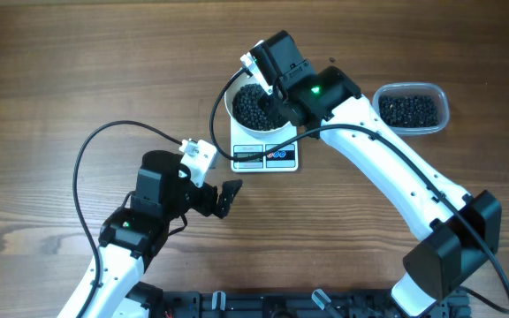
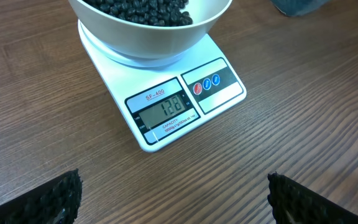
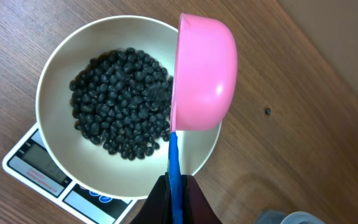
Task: Scoop item into bowl and weigh 150g on scale
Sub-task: 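Move the scoop over the bowl and pour the beans in, then return the scoop to the tub and scoop more beans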
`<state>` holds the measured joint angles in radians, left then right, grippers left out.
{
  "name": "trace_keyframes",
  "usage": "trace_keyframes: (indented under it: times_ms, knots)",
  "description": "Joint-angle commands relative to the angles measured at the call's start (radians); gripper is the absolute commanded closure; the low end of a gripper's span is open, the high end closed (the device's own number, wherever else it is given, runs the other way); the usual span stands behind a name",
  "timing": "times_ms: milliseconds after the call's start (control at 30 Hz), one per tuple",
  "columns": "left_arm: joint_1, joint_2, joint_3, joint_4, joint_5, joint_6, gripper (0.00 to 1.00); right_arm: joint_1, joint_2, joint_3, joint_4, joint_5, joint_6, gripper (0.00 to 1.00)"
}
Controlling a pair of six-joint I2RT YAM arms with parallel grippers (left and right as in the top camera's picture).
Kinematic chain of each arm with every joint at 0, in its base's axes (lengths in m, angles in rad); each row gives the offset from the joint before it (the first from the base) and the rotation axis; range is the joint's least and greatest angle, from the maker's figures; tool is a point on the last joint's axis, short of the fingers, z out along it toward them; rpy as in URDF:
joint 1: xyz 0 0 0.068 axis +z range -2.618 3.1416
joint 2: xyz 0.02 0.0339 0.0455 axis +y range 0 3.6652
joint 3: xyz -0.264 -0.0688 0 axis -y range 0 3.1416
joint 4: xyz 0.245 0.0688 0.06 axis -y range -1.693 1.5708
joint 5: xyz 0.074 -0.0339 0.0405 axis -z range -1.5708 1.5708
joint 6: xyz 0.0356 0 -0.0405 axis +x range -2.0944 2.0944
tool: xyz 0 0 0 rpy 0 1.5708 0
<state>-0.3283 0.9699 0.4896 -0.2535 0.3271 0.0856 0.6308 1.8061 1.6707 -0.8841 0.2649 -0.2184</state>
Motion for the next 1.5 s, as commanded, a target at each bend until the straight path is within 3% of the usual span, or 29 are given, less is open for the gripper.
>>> trace_keyframes:
  times_ms: [0,200,433,633,1200,1467]
  knots:
    - [-0.002,-0.001,0.019,0.002,-0.003,0.012,0.0,-0.007,-0.019,0.02,0.008,0.011,0.014,0.96]
    - [-0.002,-0.001,0.019,0.002,-0.003,0.011,0.0,-0.14,-0.058,0.02,0.005,-0.215,0.086,0.96]
    - [-0.002,-0.001,0.019,0.002,-0.003,0.012,0.0,-0.455,-0.162,0.02,-0.087,-0.404,0.2,0.96]
    - [-0.002,-0.001,0.019,0.002,-0.003,0.012,0.0,-0.641,-0.161,0.02,-0.177,-0.472,0.192,0.96]
    - [-0.002,-0.001,0.019,0.002,-0.003,0.012,0.0,-0.652,-0.161,0.02,-0.358,-0.418,0.427,0.96]
    - [-0.002,-0.001,0.019,0.002,-0.003,0.011,0.0,-0.697,-0.16,0.016,-0.419,-0.129,0.424,0.96]
